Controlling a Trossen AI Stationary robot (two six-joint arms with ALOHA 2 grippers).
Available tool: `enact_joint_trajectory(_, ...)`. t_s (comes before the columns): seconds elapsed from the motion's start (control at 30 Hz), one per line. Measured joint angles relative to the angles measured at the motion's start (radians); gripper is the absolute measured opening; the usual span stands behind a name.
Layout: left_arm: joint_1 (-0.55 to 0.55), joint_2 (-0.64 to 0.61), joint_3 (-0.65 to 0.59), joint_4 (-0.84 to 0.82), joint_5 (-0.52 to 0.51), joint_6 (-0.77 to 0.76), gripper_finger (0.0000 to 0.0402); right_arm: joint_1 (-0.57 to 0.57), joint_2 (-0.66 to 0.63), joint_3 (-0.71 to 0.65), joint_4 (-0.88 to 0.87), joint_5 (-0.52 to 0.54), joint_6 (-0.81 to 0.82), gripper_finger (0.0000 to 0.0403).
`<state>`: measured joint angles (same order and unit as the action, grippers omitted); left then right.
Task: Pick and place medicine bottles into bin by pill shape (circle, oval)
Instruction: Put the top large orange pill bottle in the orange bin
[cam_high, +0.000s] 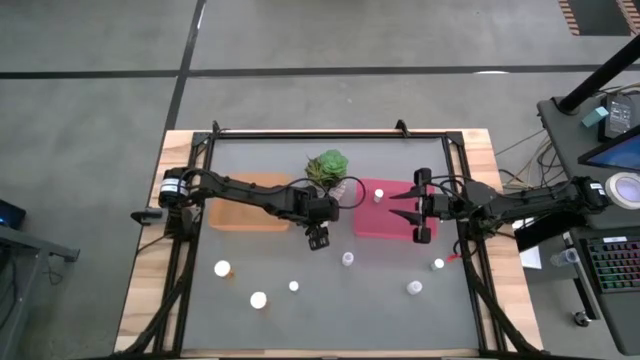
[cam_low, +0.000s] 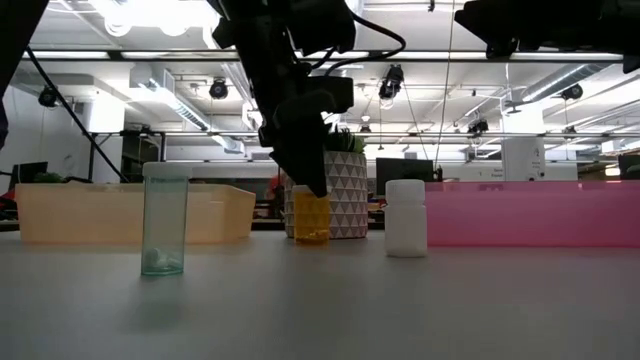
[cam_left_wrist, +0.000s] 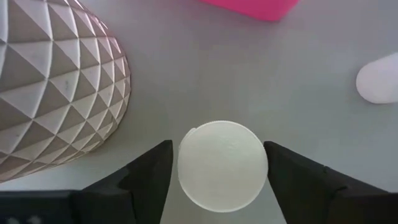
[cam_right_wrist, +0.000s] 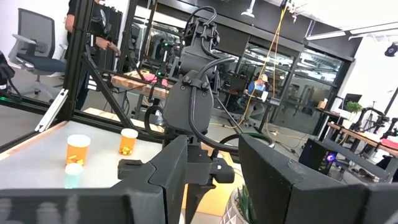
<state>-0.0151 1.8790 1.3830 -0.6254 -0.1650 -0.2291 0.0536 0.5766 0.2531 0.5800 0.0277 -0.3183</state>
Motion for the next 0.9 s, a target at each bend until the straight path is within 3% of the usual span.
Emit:
enact_joint_trajectory(0.23, -0.01, 0.0, 0.0, 0.0, -0.001, 0.0, 0.0195, 0.0, 0.0, 0.0, 0.0, 0.0, 0.0, 0.0139)
enact_joint_trajectory(0.53, -0.039, -0.019, 0.028, -0.021, -0.026, 0.0, 0.0195, 0.0, 0.0, 0.0, -0.006, 0.0, -0.007, 0.0139)
enact_joint_trajectory(0.7, -0.052, -0.076, 0.05, -0.028, -0.023, 0.004, 0.0195, 0.0, 0.0, 0.0, -0.008, 0.001, -0.008, 0.0139)
enact_joint_trajectory(0.9, -0.053, -0.197, 0.055, -0.155, -0.028, 0.005, 0.0195, 0.0, 0.0, 0.0, -0.009, 0.001, -0.007, 0.0139)
